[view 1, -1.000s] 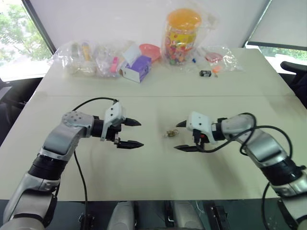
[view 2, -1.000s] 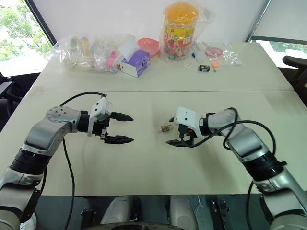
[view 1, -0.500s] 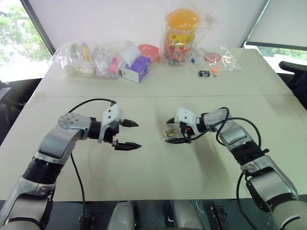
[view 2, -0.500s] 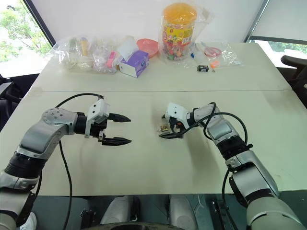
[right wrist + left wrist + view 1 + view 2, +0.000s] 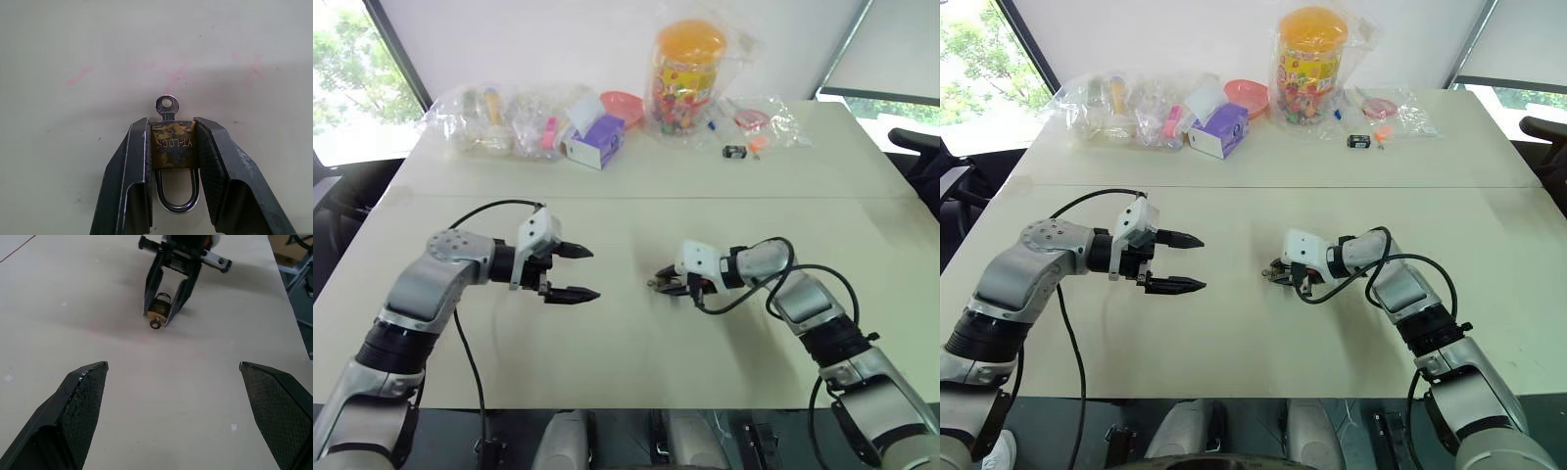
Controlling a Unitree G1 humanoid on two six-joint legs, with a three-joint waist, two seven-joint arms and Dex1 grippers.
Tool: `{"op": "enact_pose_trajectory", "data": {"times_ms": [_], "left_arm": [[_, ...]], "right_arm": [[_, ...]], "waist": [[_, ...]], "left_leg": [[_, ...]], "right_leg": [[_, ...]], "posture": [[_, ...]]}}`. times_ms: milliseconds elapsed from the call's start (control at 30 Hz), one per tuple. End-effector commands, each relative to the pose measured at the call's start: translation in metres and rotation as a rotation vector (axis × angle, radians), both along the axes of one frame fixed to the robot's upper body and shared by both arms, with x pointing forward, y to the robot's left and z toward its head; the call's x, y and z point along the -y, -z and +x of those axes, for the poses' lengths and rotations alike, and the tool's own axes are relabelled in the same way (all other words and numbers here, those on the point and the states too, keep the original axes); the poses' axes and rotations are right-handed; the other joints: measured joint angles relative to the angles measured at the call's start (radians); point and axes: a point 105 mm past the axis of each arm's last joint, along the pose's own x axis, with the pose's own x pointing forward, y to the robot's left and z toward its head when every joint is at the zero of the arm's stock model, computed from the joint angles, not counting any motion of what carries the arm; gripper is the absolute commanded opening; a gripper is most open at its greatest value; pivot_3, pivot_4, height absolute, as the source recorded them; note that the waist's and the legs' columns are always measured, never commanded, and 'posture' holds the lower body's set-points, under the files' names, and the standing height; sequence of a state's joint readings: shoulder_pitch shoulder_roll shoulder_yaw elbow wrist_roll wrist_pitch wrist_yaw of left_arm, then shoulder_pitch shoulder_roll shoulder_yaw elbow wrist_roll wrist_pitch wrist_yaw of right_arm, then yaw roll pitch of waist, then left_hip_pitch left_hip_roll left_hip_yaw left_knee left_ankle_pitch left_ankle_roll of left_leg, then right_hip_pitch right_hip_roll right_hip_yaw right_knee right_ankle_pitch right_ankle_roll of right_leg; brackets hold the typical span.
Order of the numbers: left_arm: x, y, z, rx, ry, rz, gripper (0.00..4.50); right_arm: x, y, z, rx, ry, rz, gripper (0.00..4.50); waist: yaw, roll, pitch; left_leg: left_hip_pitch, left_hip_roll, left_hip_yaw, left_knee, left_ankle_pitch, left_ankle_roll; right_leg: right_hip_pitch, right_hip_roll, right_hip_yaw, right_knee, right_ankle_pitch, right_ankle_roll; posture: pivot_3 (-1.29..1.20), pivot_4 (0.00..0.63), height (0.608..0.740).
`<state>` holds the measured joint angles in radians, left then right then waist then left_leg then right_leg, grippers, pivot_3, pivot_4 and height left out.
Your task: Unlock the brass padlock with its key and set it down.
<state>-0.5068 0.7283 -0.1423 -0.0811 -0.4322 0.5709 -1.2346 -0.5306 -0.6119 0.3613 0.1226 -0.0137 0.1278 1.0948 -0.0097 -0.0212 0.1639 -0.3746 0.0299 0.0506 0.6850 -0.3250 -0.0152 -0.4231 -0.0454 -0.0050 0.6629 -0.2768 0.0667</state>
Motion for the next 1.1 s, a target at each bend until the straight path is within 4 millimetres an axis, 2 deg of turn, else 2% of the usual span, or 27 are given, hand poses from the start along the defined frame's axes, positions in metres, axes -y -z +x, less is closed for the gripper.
{"op": "enact_pose_trajectory", "data": {"times_ms": [33, 100, 200, 433, 633, 733, 933, 1100], "left_arm": [[0.005, -0.023, 0.006, -0.001, -0.008, -0.099, 4.5], [0.01, -0.03, 0.008, -0.024, -0.004, -0.142, 4.5], [0.02, -0.039, 0.007, -0.052, 0.025, -0.197, 4.5], [0.028, -0.049, 0.009, -0.092, 0.04, -0.252, 4.5], [0.027, -0.053, 0.011, -0.104, 0.038, -0.276, 4.5], [0.029, -0.056, 0.015, -0.095, 0.023, -0.3, 3.66], [0.033, -0.056, 0.014, -0.099, 0.031, -0.303, 0.68], [0.034, -0.055, 0.013, -0.103, 0.035, -0.301, 0.68]], "right_arm": [[-0.008, -0.025, 0.001, 0.336, -0.051, -0.067, 0.72], [-0.013, -0.046, 0.002, 0.537, -0.072, -0.072, 0.72], [-0.023, -0.076, -0.011, 0.781, -0.14, -0.057, 0.72], [-0.036, -0.107, -0.023, 0.908, -0.164, 0.002, 0.72], [-0.042, -0.115, -0.028, 0.921, -0.186, 0.015, 0.72], [-0.046, -0.118, -0.032, 0.916, -0.199, 0.033, 0.72], [-0.049, -0.116, -0.035, 0.899, -0.214, 0.029, 0.72], [-0.05, -0.116, -0.036, 0.9, -0.217, 0.025, 0.72]], "waist": [[-0.001, 0.0, 0.0], [-0.002, 0.0, 0.0], [-0.004, 0.0, 0.001], [-0.003, 0.0, 0.001], [-0.003, 0.0, 0.001], [-0.003, 0.0, 0.001], [-0.003, 0.0, 0.001], [-0.003, 0.0, 0.001]], "left_leg": [[0.0, 0.0, 0.0, 0.0, 0.0, 0.0], [-0.001, 0.0, 0.001, 0.0, 0.0, 0.0], [-0.002, 0.0, 0.001, 0.0, 0.0, -0.001], [-0.002, 0.0, 0.0, 0.0, 0.001, -0.001], [-0.002, 0.0, 0.0, 0.0, 0.001, -0.001], [-0.002, 0.0, 0.0, 0.0, 0.001, -0.001], [-0.002, 0.0, 0.0, 0.0, 0.001, -0.001], [-0.002, 0.0, 0.0, 0.0, 0.001, -0.001]], "right_leg": [[0.0, 0.001, 0.0, 0.0, 0.0, 0.0], [-0.001, 0.001, 0.0, 0.0, 0.0, 0.0], [-0.003, 0.002, 0.0, 0.001, 0.0, 0.0], [-0.003, 0.002, 0.0, 0.001, 0.0, 0.0], [-0.003, 0.002, 0.0, 0.001, 0.0, 0.0], [-0.003, 0.002, 0.0, 0.001, 0.0, 0.0], [-0.003, 0.002, 0.0, 0.001, 0.0, 0.0], [-0.003, 0.002, 0.0, 0.001, 0.0, 0.0]], "posture": [[0.0, 0.15, 0.74], [0.0, 0.15, 0.74], [0.0, 0.15, 0.74], [0.0, 0.15, 0.74], [0.0, 0.15, 0.74], [0.0, 0.15, 0.74], [0.0, 0.15, 0.74], [0.0, 0.15, 0.74]]}}
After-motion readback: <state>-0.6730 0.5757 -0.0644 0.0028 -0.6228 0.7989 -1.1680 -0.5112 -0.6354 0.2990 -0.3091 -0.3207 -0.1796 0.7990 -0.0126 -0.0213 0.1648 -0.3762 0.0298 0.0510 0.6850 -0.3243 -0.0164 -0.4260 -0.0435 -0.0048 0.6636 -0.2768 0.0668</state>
